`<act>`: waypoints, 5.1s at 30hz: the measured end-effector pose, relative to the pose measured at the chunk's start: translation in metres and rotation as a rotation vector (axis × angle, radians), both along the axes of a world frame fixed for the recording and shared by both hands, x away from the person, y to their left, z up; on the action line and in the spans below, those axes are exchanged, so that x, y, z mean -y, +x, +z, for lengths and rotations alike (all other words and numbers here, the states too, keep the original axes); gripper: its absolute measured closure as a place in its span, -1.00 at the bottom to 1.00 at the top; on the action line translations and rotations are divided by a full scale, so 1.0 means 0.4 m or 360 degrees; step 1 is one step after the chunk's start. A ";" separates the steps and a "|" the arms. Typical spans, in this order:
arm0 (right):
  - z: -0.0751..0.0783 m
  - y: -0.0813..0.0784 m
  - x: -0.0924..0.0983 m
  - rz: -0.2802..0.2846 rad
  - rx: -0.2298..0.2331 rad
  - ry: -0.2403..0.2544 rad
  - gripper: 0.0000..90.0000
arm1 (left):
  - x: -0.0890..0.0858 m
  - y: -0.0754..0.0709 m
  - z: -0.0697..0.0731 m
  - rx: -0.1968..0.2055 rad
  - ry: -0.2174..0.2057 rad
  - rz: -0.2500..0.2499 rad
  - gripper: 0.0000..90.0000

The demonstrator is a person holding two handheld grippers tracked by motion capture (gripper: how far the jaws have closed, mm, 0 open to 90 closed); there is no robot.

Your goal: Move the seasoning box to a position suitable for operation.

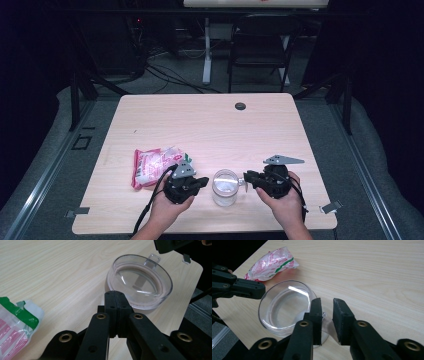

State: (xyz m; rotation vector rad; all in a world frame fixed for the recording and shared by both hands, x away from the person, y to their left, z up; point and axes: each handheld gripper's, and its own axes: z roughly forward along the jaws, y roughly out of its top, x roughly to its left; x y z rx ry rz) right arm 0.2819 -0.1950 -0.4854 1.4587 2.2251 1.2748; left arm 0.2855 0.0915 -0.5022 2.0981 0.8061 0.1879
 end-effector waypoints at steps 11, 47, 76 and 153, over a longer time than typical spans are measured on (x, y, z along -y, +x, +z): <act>-0.011 0.007 -0.002 0.0013 -0.0067 0.0052 0.81 | 0.012 -0.015 -0.028 -0.0042 0.0007 -0.0042 1.00; -0.017 0.011 0.005 0.0036 -0.0081 0.0093 0.85 | 0.018 -0.026 -0.026 -0.0002 -0.0016 -0.0092 1.00; -0.025 0.007 0.009 0.0016 -0.0057 0.0128 0.86 | 0.016 -0.026 0.000 0.0039 -0.0060 -0.0096 1.00; -0.013 -0.103 -0.057 0.0224 0.0319 -0.0168 0.03 | 0.077 0.028 -0.017 0.0055 0.0055 -0.0036 0.39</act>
